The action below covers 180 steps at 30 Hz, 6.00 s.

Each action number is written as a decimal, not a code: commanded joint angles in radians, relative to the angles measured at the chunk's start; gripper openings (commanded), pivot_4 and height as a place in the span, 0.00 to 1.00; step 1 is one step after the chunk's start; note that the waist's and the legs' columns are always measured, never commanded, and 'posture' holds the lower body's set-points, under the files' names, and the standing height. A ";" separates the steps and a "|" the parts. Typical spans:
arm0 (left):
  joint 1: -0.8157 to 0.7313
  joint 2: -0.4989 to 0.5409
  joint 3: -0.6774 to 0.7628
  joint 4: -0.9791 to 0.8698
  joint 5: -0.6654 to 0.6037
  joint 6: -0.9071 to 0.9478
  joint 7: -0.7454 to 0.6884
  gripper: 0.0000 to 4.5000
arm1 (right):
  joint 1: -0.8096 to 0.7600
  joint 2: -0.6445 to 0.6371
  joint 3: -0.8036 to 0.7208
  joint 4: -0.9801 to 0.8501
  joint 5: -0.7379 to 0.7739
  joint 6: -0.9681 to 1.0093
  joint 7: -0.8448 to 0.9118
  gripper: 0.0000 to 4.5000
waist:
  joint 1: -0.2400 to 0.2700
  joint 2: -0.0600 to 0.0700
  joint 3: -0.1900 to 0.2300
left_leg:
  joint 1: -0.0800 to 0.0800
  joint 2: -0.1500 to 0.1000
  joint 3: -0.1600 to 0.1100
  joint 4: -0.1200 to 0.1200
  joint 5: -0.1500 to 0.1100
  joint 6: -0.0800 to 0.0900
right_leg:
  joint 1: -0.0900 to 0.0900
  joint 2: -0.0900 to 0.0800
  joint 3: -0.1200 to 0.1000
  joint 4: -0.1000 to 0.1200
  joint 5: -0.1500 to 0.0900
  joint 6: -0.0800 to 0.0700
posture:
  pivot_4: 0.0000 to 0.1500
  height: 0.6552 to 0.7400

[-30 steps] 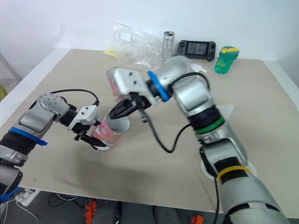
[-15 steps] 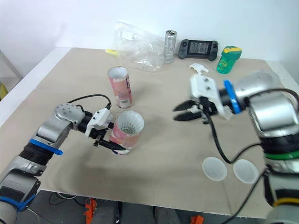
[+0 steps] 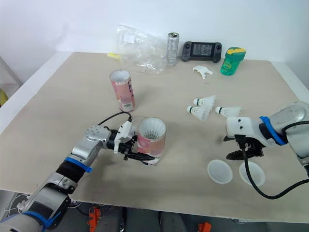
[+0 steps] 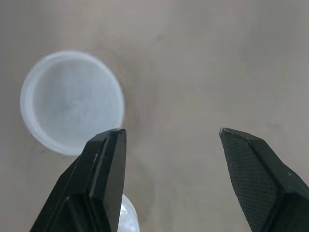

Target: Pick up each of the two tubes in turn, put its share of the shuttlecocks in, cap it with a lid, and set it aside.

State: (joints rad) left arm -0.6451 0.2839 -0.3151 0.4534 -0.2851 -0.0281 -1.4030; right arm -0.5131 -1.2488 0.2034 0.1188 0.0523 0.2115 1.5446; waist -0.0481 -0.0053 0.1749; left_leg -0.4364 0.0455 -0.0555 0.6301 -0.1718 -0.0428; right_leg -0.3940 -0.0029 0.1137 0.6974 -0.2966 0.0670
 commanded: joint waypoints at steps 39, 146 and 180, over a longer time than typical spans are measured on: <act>-0.049 0.020 -0.009 0.252 0.096 -0.133 -0.032 0.54 | -0.627 0.385 0.003 -0.257 0.237 0.322 -0.001 0.02 | -0.030 -0.006 0.000 | 0.013 0.000 0.001 0.002 0.004 -0.003 | 0.011 -0.002 0.001 -0.002 0.005 -0.004 | 1.00 1.00; 0.002 0.045 0.010 0.102 0.078 -0.096 -0.042 0.62 | -0.164 0.334 -0.256 -0.484 0.453 0.545 -0.254 0.74 | -0.025 -0.008 -0.007 | 0.012 0.002 -0.002 -0.025 0.005 -0.003 | 0.007 0.002 0.000 -0.016 0.003 -0.006 | 1.00 1.00; 0.302 0.419 0.380 -0.629 -0.370 0.351 -0.004 0.99 | 0.246 0.527 -0.115 -0.610 0.395 0.393 -0.587 1.00 | -0.019 -0.018 0.004 | 0.005 0.002 -0.003 -0.025 0.005 -0.003 | 0.001 0.000 -0.003 -0.016 0.001 -0.004 | 1.00 1.00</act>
State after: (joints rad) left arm -0.3549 0.6840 0.0282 -0.1085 -0.6099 0.2857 -1.4198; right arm -0.2482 -0.7274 0.0864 -0.4835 0.4444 0.6216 0.9741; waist -0.0668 -0.0231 0.1791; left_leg -0.4318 0.0478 -0.0586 0.6049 -0.1664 -0.0459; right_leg -0.3928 -0.0024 0.1111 0.6815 -0.2960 0.0628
